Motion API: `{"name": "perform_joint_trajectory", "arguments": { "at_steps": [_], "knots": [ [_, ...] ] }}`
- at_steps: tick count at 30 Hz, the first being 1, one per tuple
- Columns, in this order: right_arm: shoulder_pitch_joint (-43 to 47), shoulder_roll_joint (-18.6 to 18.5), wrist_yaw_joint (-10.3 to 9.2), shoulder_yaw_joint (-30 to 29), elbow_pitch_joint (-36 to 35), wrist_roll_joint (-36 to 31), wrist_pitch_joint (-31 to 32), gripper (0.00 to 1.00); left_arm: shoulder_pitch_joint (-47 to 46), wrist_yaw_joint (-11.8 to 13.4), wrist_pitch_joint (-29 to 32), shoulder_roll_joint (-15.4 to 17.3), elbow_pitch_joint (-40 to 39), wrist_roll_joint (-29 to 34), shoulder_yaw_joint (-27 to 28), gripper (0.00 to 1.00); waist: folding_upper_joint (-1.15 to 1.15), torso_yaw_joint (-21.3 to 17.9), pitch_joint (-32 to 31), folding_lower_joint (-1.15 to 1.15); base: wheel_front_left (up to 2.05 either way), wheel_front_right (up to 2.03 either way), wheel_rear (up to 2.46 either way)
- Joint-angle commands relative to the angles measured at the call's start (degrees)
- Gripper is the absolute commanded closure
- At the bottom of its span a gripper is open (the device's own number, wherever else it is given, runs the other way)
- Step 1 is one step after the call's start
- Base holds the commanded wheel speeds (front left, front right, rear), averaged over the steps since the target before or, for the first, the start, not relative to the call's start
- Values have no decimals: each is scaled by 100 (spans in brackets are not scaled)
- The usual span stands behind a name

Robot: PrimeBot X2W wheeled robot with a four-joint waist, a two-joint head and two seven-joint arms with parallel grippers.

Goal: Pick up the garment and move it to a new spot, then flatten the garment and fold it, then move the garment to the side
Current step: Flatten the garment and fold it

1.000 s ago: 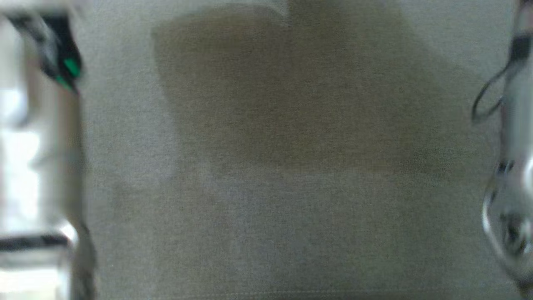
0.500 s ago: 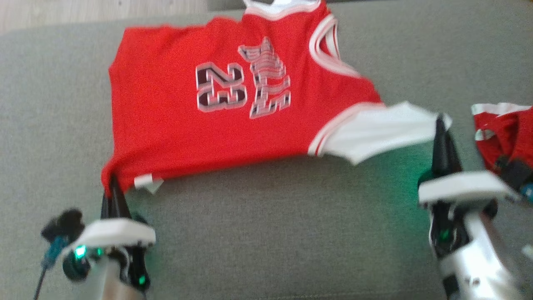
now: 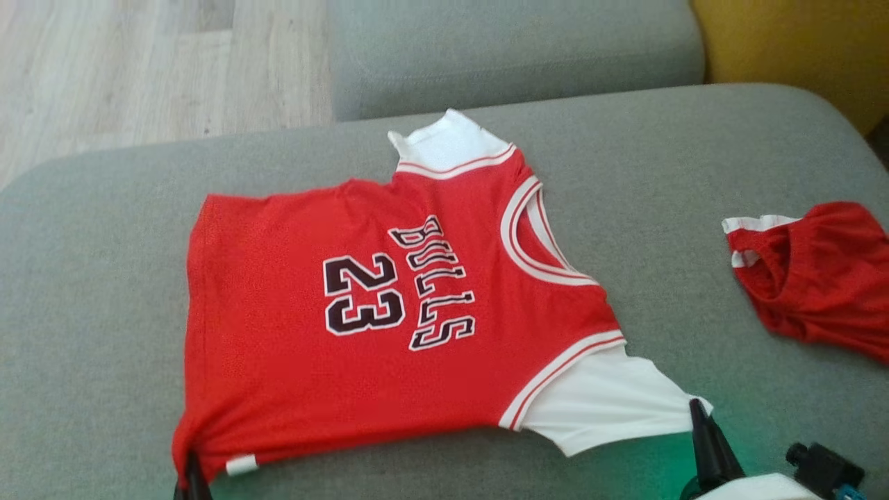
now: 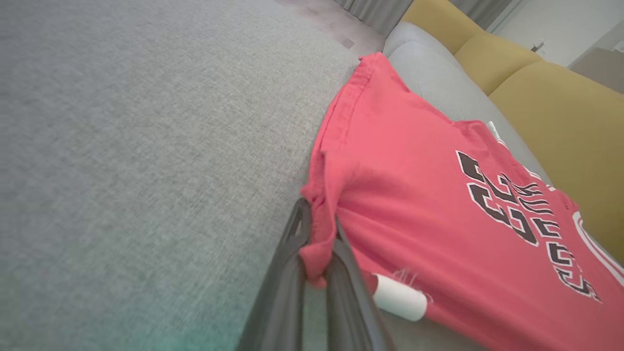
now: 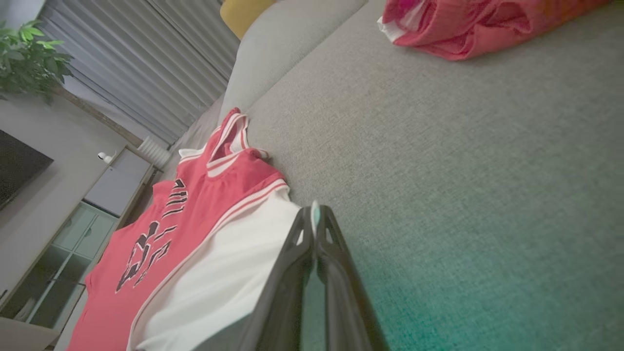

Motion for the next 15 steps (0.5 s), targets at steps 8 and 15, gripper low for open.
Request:
{"name": "perform_joint_trajectory", "arguments": {
  "at_steps": [8,15],
  "knots": [
    [-278,36,11,-166,-638,8,46,100,-34,25,-39,178,-542,-73,-59,100,0,72,-23,2,0,0,0],
    [-1466,206,11,-168,-663,-69,333,100,-833,223,-39,178,-734,-334,-361,100,0,196,292,2,0,0,0]
  ]
}}
